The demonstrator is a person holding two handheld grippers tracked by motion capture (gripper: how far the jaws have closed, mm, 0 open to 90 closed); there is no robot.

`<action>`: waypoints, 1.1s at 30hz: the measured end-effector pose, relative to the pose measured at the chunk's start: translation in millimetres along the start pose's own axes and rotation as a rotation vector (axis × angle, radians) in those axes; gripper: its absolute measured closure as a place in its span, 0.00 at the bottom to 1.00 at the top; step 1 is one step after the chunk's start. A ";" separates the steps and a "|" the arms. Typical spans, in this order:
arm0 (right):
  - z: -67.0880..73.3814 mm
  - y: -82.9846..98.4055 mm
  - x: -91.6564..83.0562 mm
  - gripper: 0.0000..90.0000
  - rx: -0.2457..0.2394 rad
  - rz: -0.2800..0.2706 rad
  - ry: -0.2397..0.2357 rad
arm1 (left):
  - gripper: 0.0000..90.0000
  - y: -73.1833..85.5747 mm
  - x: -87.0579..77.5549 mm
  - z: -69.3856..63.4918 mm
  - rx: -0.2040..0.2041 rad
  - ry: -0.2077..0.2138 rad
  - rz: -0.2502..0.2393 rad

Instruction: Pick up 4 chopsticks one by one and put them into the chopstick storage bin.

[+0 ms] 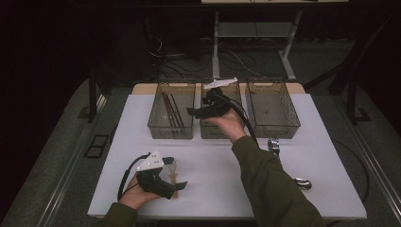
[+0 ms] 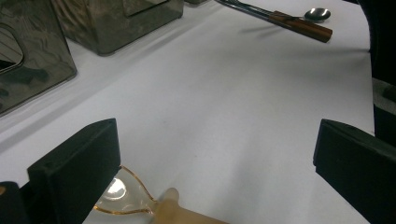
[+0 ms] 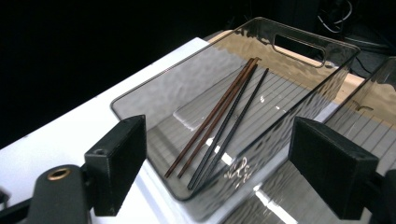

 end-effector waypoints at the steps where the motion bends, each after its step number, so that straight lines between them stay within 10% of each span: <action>1: -0.3 2.1 -2.9 0.21 0.008 -0.010 -0.001 | 0.00 0.1 0.3 0.0 -0.002 -0.001 0.000; 18: -0.7 49.7 -59.8 0.15 -0.030 -0.017 0.063 | 0.00 0.3 0.9 -0.9 -0.008 -0.002 0.004; 33: 1.1 99.9 -101.3 0.15 -0.041 -0.028 0.005 | 0.00 0.7 -0.9 1.0 -0.006 -0.016 0.010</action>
Point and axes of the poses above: each handheld gripper's, and its own axes: x roughly forward along the jaws, y roughly out of its underside, z roughly to its left, the point moved 1 cm from there along x, roughly forward along the jaws, and after that the axes turned 9 degrees about -y, right-handed, at the moved point
